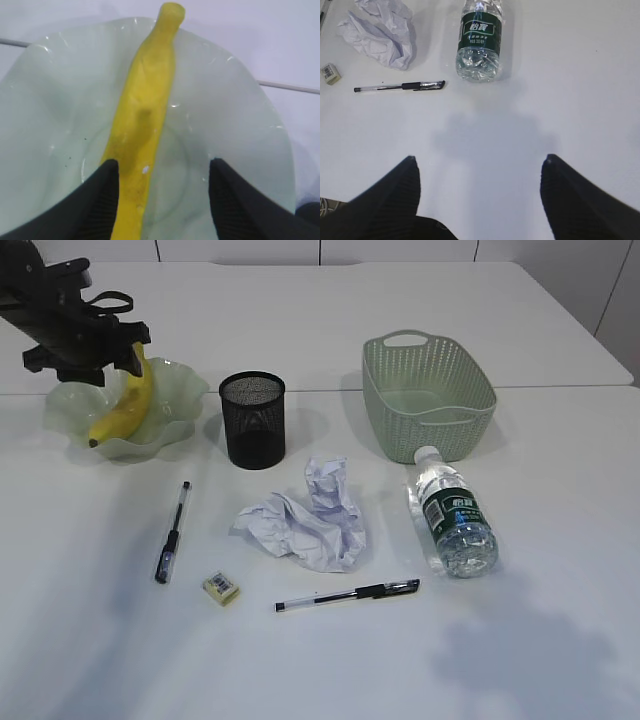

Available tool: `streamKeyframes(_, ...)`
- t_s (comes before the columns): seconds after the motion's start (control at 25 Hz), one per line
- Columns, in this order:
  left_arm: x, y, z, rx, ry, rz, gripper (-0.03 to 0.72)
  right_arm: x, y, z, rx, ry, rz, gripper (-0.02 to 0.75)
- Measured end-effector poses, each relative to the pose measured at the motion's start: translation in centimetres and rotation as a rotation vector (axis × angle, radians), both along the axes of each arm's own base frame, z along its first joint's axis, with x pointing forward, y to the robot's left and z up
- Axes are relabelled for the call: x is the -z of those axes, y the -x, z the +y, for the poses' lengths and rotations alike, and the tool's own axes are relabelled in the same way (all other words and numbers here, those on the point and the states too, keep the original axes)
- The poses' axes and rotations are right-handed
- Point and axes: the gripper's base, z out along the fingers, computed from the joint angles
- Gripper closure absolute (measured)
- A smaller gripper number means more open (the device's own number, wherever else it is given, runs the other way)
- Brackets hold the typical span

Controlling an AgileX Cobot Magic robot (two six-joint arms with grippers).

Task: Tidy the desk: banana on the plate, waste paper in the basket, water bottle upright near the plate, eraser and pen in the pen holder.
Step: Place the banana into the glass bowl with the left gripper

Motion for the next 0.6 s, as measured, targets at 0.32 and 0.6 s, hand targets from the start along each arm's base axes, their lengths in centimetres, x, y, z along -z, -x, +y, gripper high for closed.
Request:
streamKeyframes(0.32, -4.7, 2.5, 0.4, 0.070, -0.110, 0.075, 0.276, -0.1, -0.1, 0.0, 0.003, 0.001, -0.015, 0.183)
streamKeyframes(0.6, -9.8, 5.3, 0.5, 0.130, -0.153, 0.103, 0.276, -0.1, -0.1, 0.0, 0.001, -0.002, -0.015, 0.183)
